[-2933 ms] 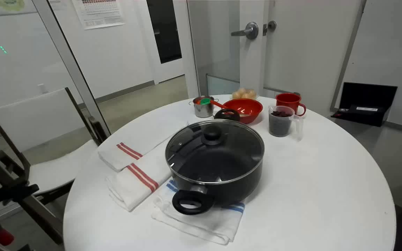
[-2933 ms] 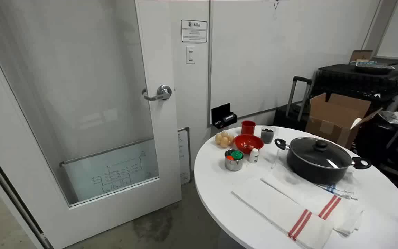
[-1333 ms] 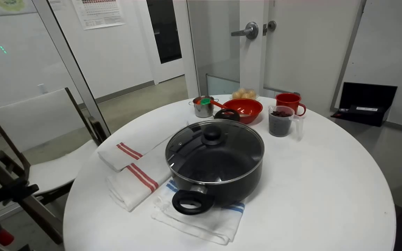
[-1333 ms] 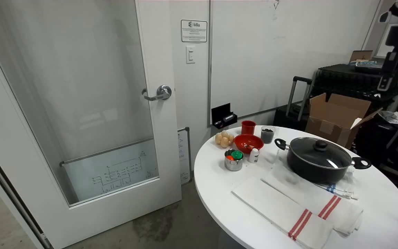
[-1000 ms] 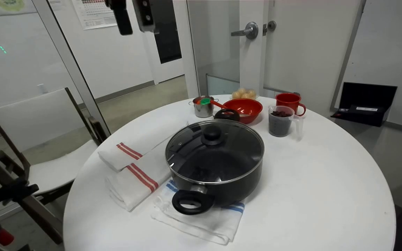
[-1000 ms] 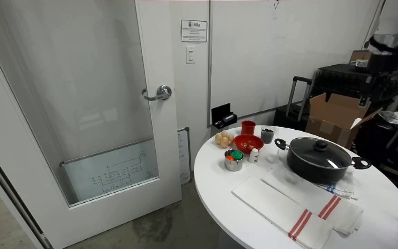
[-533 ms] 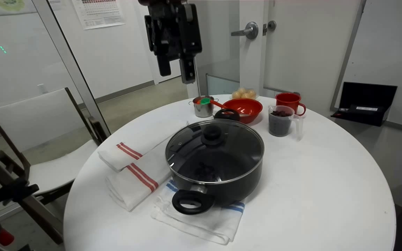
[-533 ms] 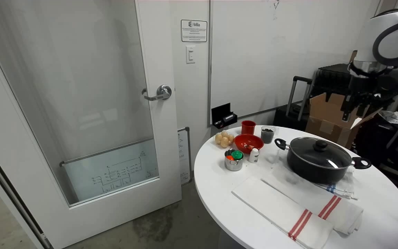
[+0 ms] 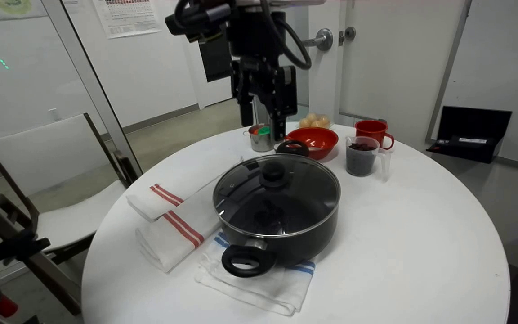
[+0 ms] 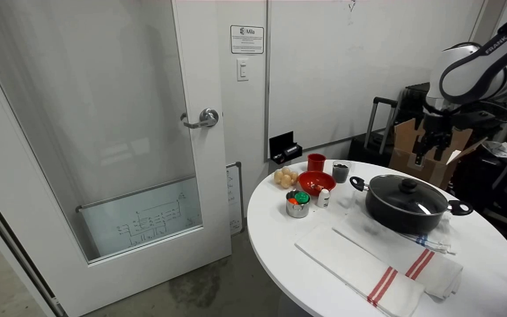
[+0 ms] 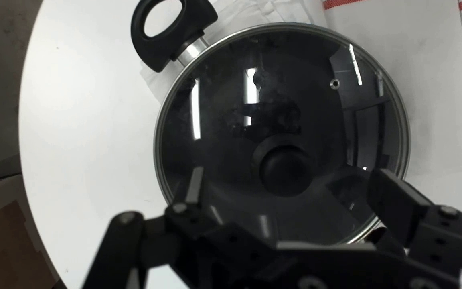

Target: Remove the lid from the pot

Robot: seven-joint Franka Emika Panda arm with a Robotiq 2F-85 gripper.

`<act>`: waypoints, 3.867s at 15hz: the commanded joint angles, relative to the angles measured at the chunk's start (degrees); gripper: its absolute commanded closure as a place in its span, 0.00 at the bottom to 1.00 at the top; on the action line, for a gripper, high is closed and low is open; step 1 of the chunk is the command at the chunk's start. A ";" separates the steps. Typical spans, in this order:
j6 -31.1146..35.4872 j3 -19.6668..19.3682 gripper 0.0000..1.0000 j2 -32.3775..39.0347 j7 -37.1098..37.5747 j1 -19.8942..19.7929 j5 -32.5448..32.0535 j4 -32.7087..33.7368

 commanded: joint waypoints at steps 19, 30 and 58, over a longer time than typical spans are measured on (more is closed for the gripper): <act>-5.08 1.33 0.00 15.64 -1.52 -0.37 0.86 14.39; -5.52 1.51 0.62 16.20 -1.92 -0.58 1.00 15.50; -8.24 4.30 0.76 -2.21 0.77 10.29 -3.81 3.61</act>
